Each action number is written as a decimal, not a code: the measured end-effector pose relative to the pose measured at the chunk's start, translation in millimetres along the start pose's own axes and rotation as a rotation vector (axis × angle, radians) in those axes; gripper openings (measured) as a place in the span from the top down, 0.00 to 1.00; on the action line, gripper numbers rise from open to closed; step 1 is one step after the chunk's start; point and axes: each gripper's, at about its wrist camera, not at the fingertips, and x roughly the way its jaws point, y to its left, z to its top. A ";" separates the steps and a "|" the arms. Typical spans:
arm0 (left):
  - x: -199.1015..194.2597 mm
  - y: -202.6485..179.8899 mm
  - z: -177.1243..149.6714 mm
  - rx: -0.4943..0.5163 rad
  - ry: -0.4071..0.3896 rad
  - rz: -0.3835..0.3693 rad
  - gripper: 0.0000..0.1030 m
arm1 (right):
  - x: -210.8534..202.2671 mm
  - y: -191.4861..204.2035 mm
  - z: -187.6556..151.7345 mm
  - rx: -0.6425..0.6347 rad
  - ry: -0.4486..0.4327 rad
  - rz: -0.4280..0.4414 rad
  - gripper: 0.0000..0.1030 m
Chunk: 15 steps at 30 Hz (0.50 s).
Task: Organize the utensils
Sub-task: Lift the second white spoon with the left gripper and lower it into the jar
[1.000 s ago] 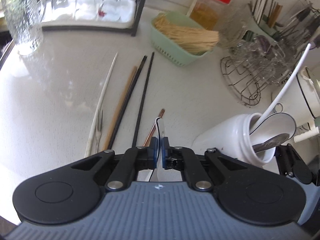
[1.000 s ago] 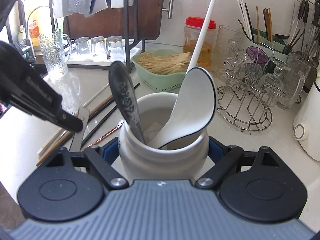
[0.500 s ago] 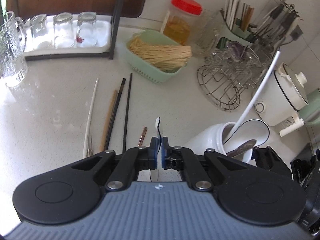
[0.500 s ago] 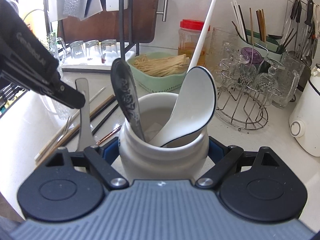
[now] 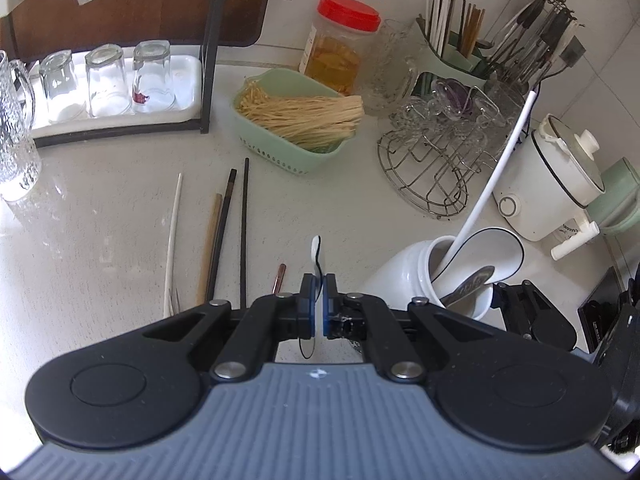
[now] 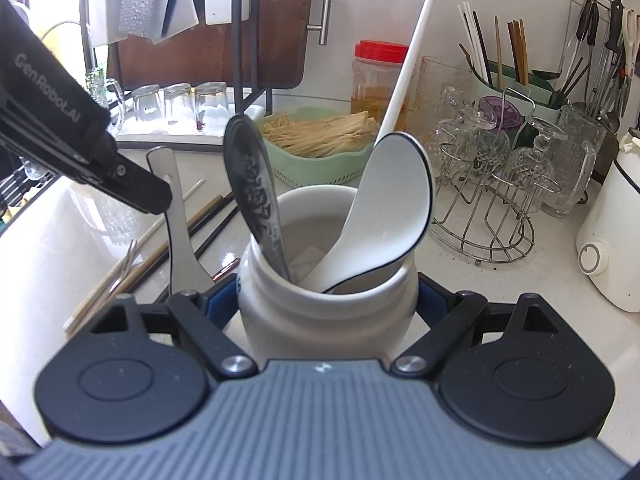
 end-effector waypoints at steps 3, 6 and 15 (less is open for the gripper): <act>-5.2 -2.5 0.6 0.016 -0.009 -0.005 0.97 | 0.5 0.1 0.3 0.001 -0.001 -0.002 0.11; -14.9 -5.6 4.2 0.027 -0.023 -0.014 0.97 | 0.9 -0.2 0.7 0.000 -0.002 -0.001 0.11; -63.7 -21.6 31.7 0.053 -0.087 -0.096 0.97 | 1.9 -0.9 0.3 0.001 -0.008 -0.001 0.11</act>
